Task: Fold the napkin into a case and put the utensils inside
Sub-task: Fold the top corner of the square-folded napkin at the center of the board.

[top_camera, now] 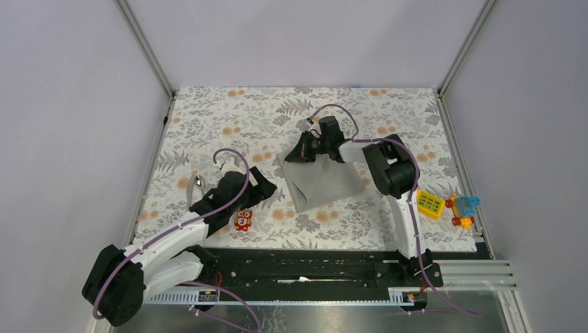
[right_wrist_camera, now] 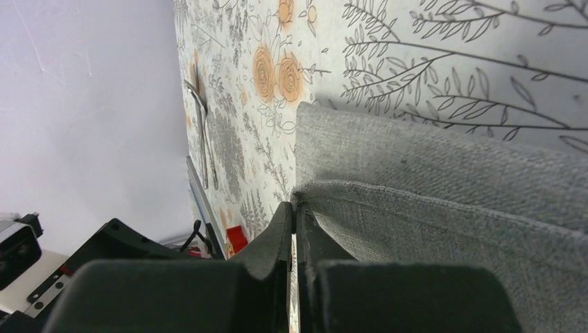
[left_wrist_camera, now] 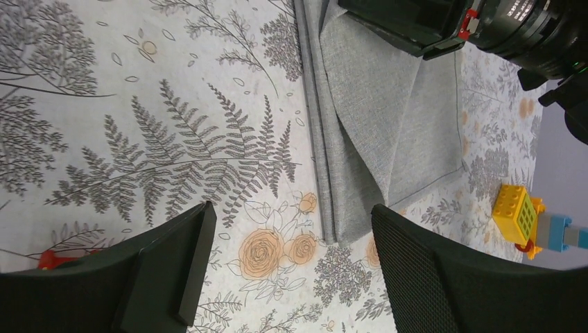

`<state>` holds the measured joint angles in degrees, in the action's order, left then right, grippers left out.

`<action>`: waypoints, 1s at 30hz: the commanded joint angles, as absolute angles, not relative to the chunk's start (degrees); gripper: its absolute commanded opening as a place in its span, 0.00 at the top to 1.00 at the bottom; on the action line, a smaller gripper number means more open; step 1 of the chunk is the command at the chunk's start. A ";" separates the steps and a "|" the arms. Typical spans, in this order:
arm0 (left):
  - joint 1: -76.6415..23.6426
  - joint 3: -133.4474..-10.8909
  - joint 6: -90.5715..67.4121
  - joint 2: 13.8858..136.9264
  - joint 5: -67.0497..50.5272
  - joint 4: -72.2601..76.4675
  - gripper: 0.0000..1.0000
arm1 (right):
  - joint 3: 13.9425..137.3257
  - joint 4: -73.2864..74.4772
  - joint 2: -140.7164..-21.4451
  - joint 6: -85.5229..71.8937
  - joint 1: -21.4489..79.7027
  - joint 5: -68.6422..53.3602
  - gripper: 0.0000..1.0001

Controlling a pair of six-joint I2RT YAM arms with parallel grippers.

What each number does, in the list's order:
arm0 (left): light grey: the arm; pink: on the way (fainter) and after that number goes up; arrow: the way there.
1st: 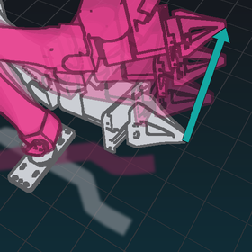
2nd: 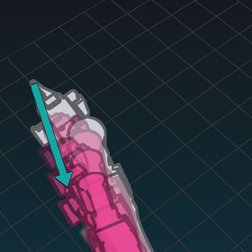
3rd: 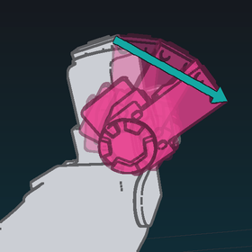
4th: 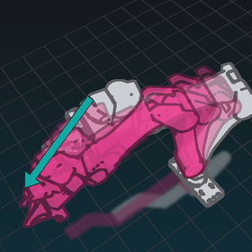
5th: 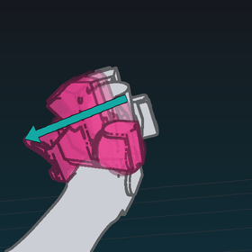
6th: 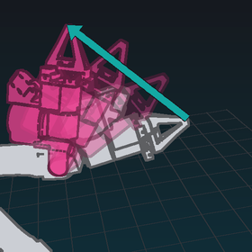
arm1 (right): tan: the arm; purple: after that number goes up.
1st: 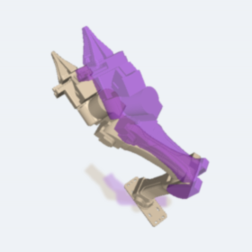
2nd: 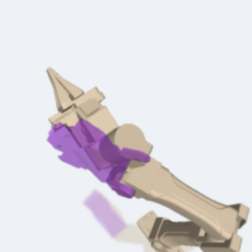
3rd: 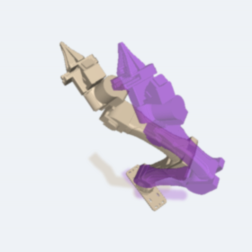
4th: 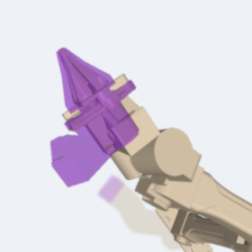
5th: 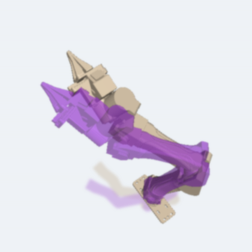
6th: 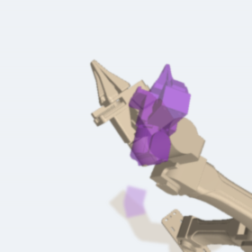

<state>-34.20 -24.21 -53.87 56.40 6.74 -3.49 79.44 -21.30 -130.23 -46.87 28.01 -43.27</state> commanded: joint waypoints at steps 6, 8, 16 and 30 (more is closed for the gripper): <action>-33.75 -24.79 -53.29 54.24 10.51 -4.82 0.10 | 85.11 -21.54 -132.46 -46.58 28.52 -39.78 1.00; -33.75 -24.77 -53.36 54.54 10.05 -4.58 0.10 | 85.60 -21.24 -132.82 -46.42 28.49 -39.50 1.00; -33.66 -24.87 -53.03 55.11 9.42 -4.26 0.10 | 87.55 -19.47 -134.55 -45.41 28.51 -39.01 1.00; -33.64 -24.61 -52.88 54.98 8.50 -3.45 0.09 | 89.78 -18.54 -135.54 -45.25 28.51 -40.98 0.71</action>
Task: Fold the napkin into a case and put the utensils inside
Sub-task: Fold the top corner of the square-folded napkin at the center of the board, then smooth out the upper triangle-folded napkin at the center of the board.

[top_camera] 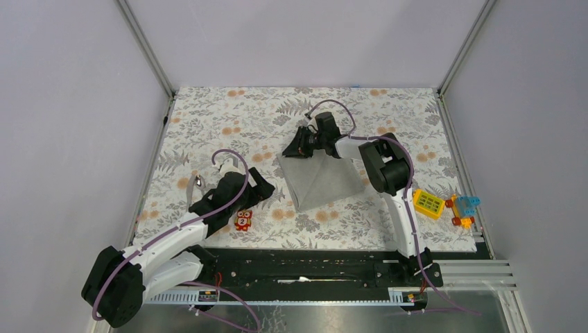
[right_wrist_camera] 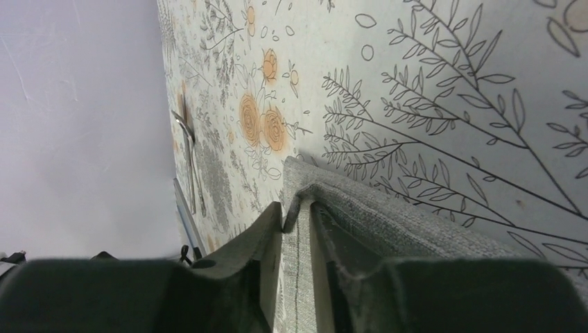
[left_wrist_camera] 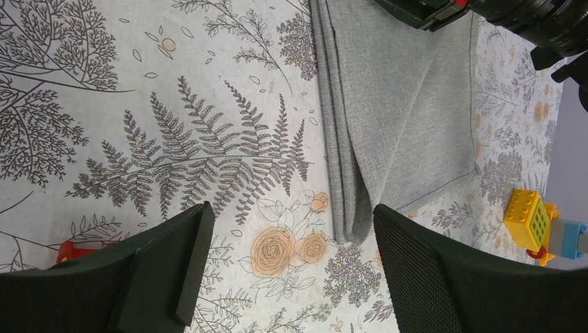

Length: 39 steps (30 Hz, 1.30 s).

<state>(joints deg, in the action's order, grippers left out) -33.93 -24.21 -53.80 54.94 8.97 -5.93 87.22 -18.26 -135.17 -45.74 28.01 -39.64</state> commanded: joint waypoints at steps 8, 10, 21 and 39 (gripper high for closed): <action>-27.85 -31.29 -48.61 67.76 -0.92 7.59 0.11 | 87.96 -18.62 -124.20 -46.30 26.18 -46.73 0.31; -26.91 -34.58 -48.54 72.46 -4.95 11.72 0.15 | 82.42 -22.70 -120.67 -47.72 23.38 -45.20 0.27; -25.44 -57.03 -48.60 103.00 -16.55 18.97 0.61 | 82.53 -22.86 -125.73 -45.71 12.25 -47.48 0.60; -20.17 -57.82 -52.83 112.65 -17.41 21.98 0.72 | 87.88 -17.59 -133.50 -42.42 11.83 -40.83 0.62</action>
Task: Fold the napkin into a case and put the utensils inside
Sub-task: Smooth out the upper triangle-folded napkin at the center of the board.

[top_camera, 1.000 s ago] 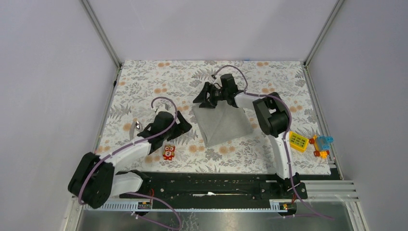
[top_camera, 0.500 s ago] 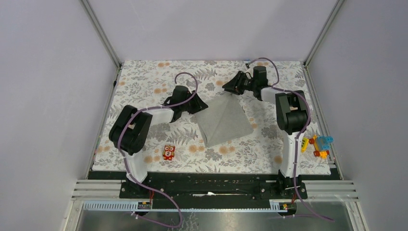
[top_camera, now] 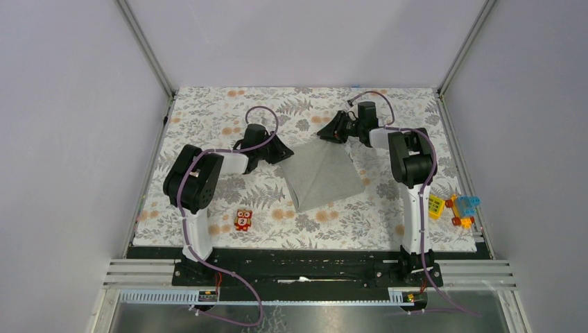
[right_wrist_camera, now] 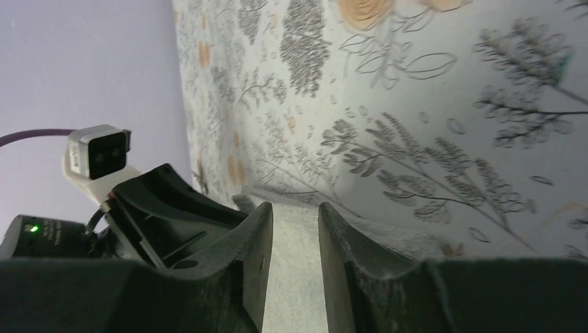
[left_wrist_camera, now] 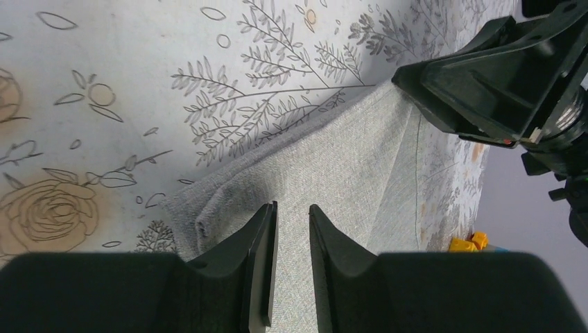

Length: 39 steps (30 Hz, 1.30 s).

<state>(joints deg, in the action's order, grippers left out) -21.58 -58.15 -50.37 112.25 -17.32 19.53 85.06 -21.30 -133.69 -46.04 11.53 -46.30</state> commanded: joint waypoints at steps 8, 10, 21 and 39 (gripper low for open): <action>-18.90 -58.22 -55.66 114.54 -17.51 18.41 0.77 | 87.23 -10.13 -131.58 -38.79 11.35 -26.74 0.56; -18.90 -58.48 -55.90 114.85 -17.44 17.74 0.78 | 87.11 -9.86 -131.09 -38.40 11.18 -25.48 0.54; -18.87 -57.68 -55.49 113.90 -17.22 17.43 0.79 | 87.96 -6.95 -127.78 -34.71 10.10 -25.08 0.46; -18.55 -54.49 -57.74 114.11 -20.71 24.12 0.81 | 55.27 -29.47 -100.49 -46.85 23.84 -44.35 0.11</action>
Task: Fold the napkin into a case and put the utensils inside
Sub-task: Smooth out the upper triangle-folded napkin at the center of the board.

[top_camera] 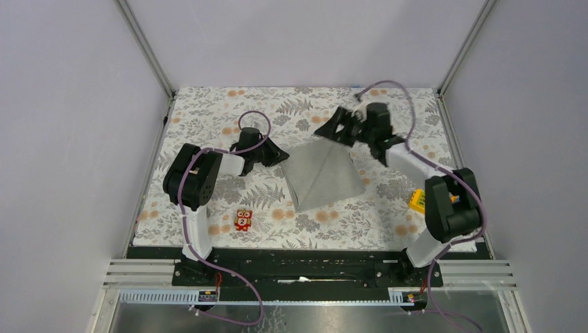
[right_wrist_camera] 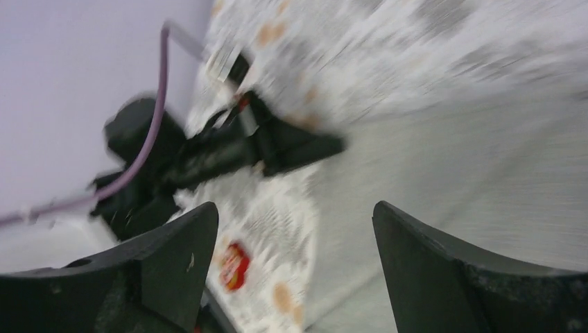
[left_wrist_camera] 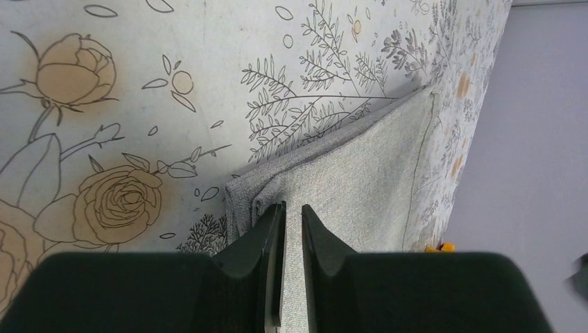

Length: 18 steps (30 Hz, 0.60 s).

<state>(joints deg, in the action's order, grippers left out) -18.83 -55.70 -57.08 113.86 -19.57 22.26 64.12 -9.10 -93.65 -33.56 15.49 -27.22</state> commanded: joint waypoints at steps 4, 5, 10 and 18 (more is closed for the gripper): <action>-18.46 -54.51 -59.30 115.45 -22.41 25.68 0.82 | 53.55 -39.51 -106.07 -53.55 30.01 -46.16 0.11; -18.38 -54.35 -59.60 115.63 -22.68 26.04 0.83 | 52.52 -42.71 -107.43 -55.23 30.59 -47.07 0.11; -18.28 -53.91 -59.59 115.43 -22.56 26.20 0.84 | 47.23 -49.06 -111.79 -58.40 31.74 -47.26 0.12; -17.55 -53.26 -60.78 115.23 -21.61 25.67 0.91 | 42.05 -64.41 -116.43 -65.98 34.39 -48.42 0.12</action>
<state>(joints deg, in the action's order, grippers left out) -18.20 -54.33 -60.12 114.63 -21.76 25.17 43.46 -51.94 -114.63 -60.90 32.49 -46.11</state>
